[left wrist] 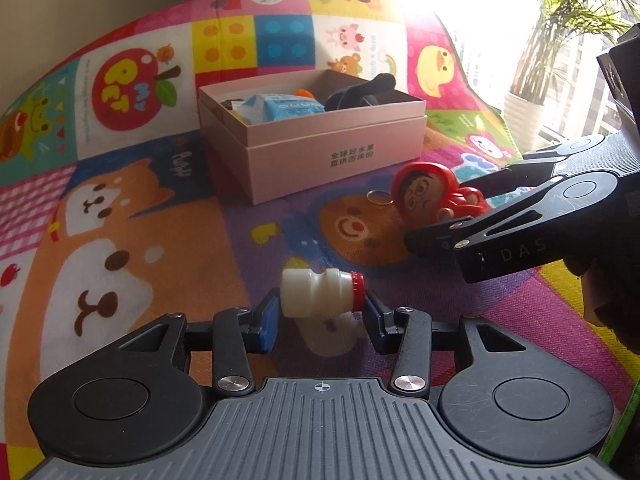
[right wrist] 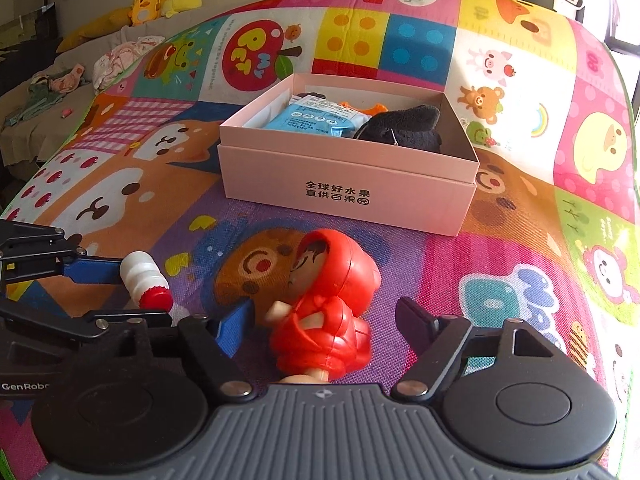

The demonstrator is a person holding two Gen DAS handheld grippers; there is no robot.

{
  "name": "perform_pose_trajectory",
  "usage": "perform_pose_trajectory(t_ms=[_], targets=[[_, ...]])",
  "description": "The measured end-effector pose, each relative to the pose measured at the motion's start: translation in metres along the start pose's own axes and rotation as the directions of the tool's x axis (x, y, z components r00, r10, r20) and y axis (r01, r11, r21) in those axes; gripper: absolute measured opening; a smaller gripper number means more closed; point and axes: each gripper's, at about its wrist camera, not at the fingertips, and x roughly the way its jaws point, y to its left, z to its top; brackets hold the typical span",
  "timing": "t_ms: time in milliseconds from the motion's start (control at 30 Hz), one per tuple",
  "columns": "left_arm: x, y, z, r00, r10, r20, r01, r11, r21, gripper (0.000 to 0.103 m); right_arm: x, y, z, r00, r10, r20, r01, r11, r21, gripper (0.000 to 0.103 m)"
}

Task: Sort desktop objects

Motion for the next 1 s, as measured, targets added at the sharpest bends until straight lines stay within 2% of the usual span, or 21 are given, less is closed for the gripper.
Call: perform_pose_trajectory(t_ms=[67, 133, 733, 1000], targets=[[0.000, 0.000, 0.000, 1.000, -0.002, 0.000, 0.002, 1.000, -0.002, 0.048, 0.003, 0.000, 0.000, 1.000, 0.007, -0.013, -0.007, 1.000, 0.007, 0.056], [0.001, 0.000, 0.001, 1.000, -0.001, -0.001, 0.001, 1.000, -0.001, 0.049, 0.003, 0.000, 0.000, 1.000, 0.016, -0.019, -0.016, 1.000, 0.006, 0.052], [0.011, -0.011, 0.010, 1.000, 0.002, -0.002, -0.002, 0.999, 0.046, 0.049, -0.003, 0.000, -0.003, 1.000, 0.015, -0.018, -0.016, 1.000, -0.008, 0.052], [0.002, -0.013, 0.012, 1.000, 0.001, 0.010, -0.002, 0.998, 0.059, 0.049, -0.023, -0.008, -0.006, 1.000, 0.017, -0.002, -0.017, 1.000, 0.008, 0.052]])
